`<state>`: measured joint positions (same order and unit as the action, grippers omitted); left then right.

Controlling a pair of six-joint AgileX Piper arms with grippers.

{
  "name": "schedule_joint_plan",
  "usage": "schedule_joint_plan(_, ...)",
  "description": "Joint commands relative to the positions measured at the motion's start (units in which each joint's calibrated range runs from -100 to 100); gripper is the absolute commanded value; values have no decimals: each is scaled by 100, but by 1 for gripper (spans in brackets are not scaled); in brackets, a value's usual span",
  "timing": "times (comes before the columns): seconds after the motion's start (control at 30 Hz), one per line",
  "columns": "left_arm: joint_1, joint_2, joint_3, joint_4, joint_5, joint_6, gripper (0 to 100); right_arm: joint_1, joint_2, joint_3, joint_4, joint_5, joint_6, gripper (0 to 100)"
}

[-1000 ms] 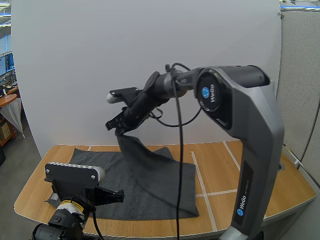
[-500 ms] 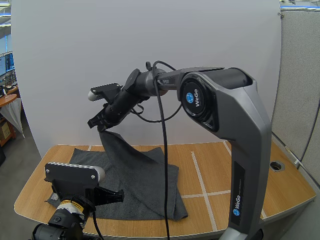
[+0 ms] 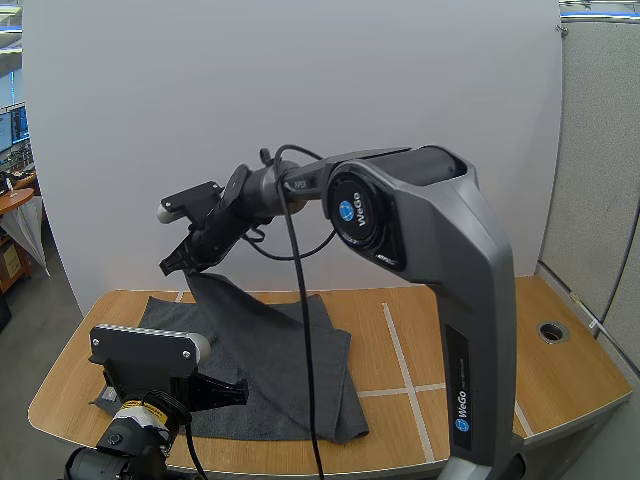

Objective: Fold the towel

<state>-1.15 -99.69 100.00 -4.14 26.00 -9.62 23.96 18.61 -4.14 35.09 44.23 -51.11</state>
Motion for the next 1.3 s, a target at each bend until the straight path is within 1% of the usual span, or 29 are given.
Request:
schedule_joint_plan(0.0, -20, -31, 0, -23, -132, -33, 0, 129, 119, -80, -33, -664, 26, 0)
schedule_joint_plan(0.1, -20, -31, 0, -23, -132, -33, 0, 192, 279, -283, -103, -664, 67, 0)
schedule_joint_plan(0.3, -20, -31, 0, -23, -132, -33, 0, 226, 706, -958, -286, -370, 407, 0)
schedule_joint_plan(0.73, -20, -31, 0, -23, -132, -33, 0, 227, 1529, -1784, -426, -335, 407, 0)
schedule_joint_plan(0.87, -20, -31, 0, -23, -132, -33, 0, 227, 1711, -1928, -437, -356, 407, 0)
schedule_joint_plan(1.1, -20, -31, 0, -23, -132, -33, 0, 234, 1916, -1926, -451, -876, 407, 0)
schedule_joint_plan(1.27, -20, -31, 0, -23, -132, -33, 0, 254, 1977, -1926, -452, -916, 385, 0)
